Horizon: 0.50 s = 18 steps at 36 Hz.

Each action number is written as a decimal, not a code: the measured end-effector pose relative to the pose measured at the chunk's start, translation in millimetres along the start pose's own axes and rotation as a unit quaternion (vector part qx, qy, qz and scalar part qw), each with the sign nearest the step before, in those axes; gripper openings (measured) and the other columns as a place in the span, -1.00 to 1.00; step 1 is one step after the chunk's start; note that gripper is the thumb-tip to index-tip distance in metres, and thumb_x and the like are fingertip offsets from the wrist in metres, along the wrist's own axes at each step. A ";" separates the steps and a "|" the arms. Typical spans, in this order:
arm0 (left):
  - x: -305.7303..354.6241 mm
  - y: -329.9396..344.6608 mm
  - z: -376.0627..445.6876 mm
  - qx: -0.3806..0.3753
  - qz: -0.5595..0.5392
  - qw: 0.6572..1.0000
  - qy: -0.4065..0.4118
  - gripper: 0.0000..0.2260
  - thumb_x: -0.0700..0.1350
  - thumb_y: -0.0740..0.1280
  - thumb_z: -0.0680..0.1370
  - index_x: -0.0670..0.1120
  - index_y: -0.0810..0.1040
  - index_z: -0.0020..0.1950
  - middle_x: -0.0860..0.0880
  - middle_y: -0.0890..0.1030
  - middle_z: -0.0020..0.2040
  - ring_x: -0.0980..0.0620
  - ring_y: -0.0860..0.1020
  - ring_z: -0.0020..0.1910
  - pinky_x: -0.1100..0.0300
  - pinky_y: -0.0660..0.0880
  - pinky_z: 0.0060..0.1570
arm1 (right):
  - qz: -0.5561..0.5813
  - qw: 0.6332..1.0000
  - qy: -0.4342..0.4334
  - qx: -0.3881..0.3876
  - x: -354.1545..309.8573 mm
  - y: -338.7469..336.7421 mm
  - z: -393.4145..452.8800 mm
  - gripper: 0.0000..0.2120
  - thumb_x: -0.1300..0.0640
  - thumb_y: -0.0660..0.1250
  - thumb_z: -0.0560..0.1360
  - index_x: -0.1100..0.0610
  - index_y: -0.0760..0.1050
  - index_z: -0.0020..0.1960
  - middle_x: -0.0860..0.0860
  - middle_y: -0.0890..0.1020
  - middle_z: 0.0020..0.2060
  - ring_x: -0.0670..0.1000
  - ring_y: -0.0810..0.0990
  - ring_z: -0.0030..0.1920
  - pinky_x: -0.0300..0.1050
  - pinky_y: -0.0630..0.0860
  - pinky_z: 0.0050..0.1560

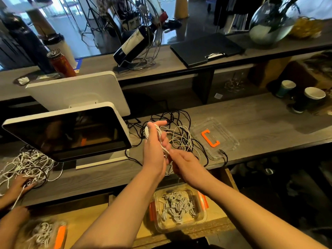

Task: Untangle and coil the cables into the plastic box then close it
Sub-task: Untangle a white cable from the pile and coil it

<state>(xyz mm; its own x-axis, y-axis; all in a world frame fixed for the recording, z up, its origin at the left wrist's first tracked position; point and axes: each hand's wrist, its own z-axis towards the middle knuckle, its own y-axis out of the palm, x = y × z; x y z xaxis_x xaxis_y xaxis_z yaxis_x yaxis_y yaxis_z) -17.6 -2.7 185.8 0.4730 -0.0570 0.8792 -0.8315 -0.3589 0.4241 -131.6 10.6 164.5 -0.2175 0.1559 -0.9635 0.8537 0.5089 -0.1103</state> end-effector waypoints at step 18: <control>-17.3 13.1 -2.6 -0.162 0.390 0.887 -0.188 -0.41 0.47 0.03 0.52 0.10 0.69 -0.13 -0.11 0.67 -0.12 -0.07 0.62 -0.09 0.10 0.50 -0.08 | -0.354 0.915 -0.192 -0.022 -32.8 -61.9 -25.5 -0.79 0.01 0.21 0.65 0.05 0.58 0.03 -0.12 0.63 -0.22 -0.16 0.57 -0.23 -0.25 0.43 -0.17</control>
<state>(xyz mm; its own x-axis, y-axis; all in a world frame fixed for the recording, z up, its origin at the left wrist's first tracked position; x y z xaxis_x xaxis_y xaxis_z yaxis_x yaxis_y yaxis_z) -37.4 -4.0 176.7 -0.2696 -0.4991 0.8236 -0.9597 0.2095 -0.1872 -189.4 -4.4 209.1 -0.5188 -0.5311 -0.6699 0.5413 0.4024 -0.7383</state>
